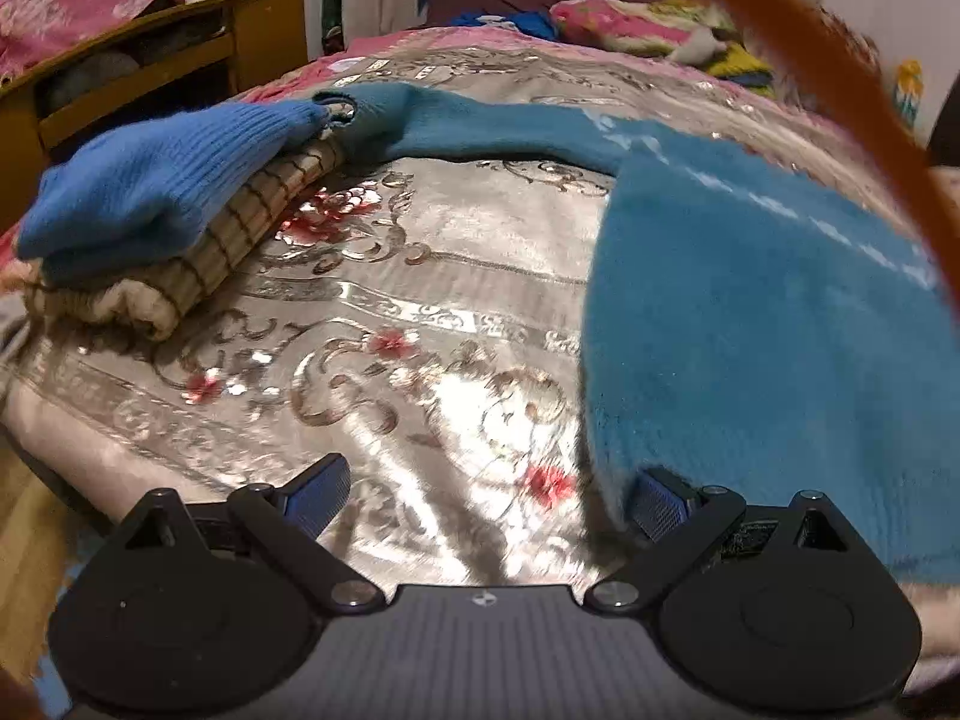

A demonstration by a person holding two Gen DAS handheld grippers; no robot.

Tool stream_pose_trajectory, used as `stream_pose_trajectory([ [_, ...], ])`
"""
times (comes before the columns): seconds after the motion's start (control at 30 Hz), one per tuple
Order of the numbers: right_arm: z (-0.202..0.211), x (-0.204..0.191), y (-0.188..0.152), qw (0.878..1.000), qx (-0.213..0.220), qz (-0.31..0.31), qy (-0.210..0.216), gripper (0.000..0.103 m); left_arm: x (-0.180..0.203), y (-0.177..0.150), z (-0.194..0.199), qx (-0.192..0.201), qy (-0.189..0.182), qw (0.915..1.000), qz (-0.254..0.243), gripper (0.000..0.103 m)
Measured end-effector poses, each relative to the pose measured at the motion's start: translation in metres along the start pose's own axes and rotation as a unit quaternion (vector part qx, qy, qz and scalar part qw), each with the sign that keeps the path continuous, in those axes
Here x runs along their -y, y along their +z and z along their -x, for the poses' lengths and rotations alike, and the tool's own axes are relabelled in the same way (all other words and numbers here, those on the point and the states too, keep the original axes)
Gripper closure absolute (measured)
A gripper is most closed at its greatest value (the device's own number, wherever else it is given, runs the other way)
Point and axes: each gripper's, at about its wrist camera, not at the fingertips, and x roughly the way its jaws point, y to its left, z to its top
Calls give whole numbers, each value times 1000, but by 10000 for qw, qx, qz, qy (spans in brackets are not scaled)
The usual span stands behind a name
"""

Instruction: Fold small clothes

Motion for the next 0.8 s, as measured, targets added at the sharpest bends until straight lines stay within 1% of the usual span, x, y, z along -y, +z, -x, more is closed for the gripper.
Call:
stream_pose_trajectory([
  [0.1, -1, -6, 14, 9990, 223, -150, 357, 15, -5, -4, 8, -9, 20, 10000, -32, 0],
  [0.17, -10, -12, 22, 9979, 213, -207, 572, 19, -8, -5, 15, 66, 72, 10000, -14, 1],
  [0.23, -22, -18, 27, 9965, 151, -205, 795, 37, -7, -4, 21, 223, 129, 9996, -60, 1],
  [0.3, -35, -23, 30, 9951, -19, -210, 967, 45, -3, 0, 27, 408, 89, 9990, -155, 1],
  [0.33, -41, -24, 30, 9947, -124, -219, 996, 51, 0, 3, 29, 484, 39, 9986, -206, 1],
  [0.37, -49, -26, 30, 9946, -310, -221, 965, 53, 5, 6, 29, 574, -40, 9980, -273, 1],
  [0.43, -62, -25, 25, 9928, -674, -255, 953, 56, 16, 10, 26, 642, -204, 9970, -392, 1],
  [0.5, -63, -24, 19, 9917, -800, -232, 979, 56, 29, 13, 16, 548, -420, 9963, -516, 1],
  [0.57, -57, -26, 15, 9924, -783, -66, 949, 57, 43, 14, 3, 387, -654, 9950, -649, 1],
  [0.67, -52, -26, 15, 9923, -794, -16, 956, 57, 62, 15, -9, 278, -791, 9925, -888, 1],
  [0.8, -51, -25, 26, 9925, -608, -177, 1046, 57, 89, 23, -15, 344, -1004, 9888, -1045, 1],
])
